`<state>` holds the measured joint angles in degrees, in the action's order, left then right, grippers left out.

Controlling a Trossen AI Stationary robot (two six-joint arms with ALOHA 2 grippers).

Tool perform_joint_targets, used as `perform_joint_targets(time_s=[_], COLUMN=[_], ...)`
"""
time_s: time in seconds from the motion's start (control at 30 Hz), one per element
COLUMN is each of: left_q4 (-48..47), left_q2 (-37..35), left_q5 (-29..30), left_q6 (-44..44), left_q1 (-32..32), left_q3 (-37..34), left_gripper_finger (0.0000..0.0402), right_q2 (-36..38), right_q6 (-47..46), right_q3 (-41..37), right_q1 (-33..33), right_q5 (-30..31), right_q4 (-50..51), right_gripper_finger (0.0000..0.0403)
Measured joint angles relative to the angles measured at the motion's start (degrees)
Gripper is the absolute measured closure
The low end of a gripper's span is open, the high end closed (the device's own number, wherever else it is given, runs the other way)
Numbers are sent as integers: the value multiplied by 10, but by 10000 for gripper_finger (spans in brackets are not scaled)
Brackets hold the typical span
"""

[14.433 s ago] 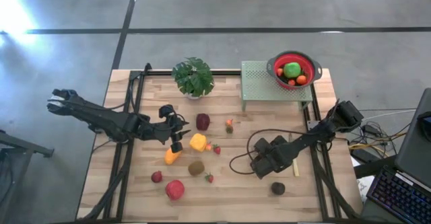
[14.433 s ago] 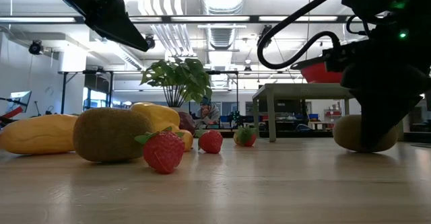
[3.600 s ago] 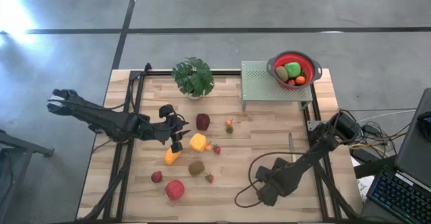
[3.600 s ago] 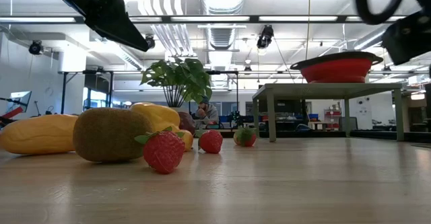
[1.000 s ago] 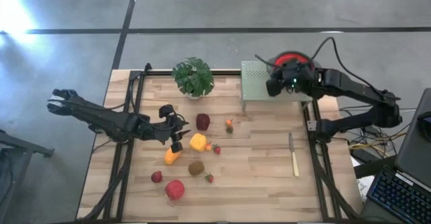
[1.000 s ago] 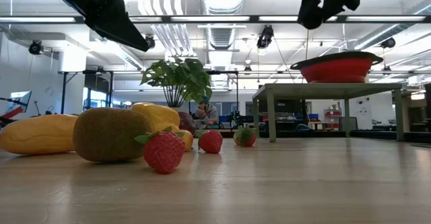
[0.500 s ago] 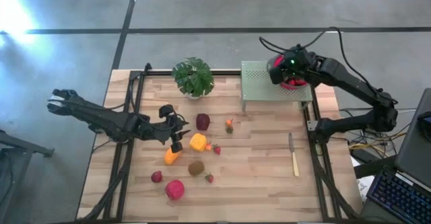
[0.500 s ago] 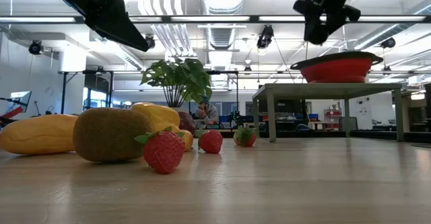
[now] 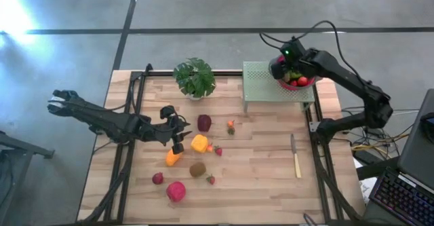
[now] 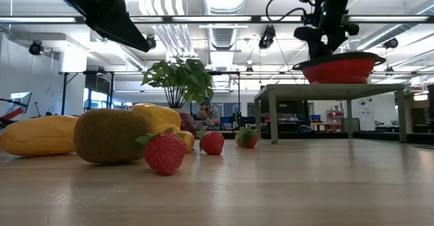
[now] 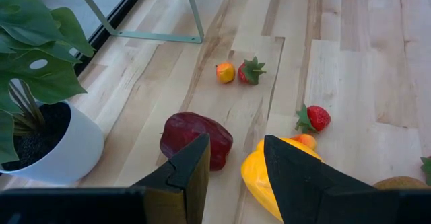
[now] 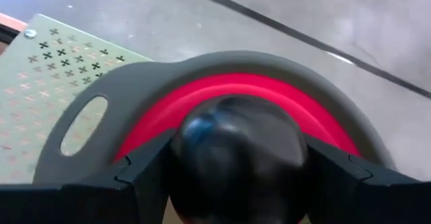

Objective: Pick & Place Fruit
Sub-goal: Put the black plum into the red strainer bowl on the shelf

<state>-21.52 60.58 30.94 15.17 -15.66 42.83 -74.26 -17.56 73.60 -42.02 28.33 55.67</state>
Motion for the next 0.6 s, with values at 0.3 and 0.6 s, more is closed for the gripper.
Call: perform_joint_targets(time_s=[0.3,0.6], left_q4=[0,0], left_q2=[0,0], left_q5=[0,0], left_q6=[0,0], left_q1=[0,0], left_q3=[0,0], left_gripper_finger=[255,255], right_q2=[-19,-22], right_q6=[11,16], right_q3=[0,0], right_q1=[-12,-12], right_q5=[-33,-33], right_q4=[-29,-28], right_gripper_finger=[112,81])
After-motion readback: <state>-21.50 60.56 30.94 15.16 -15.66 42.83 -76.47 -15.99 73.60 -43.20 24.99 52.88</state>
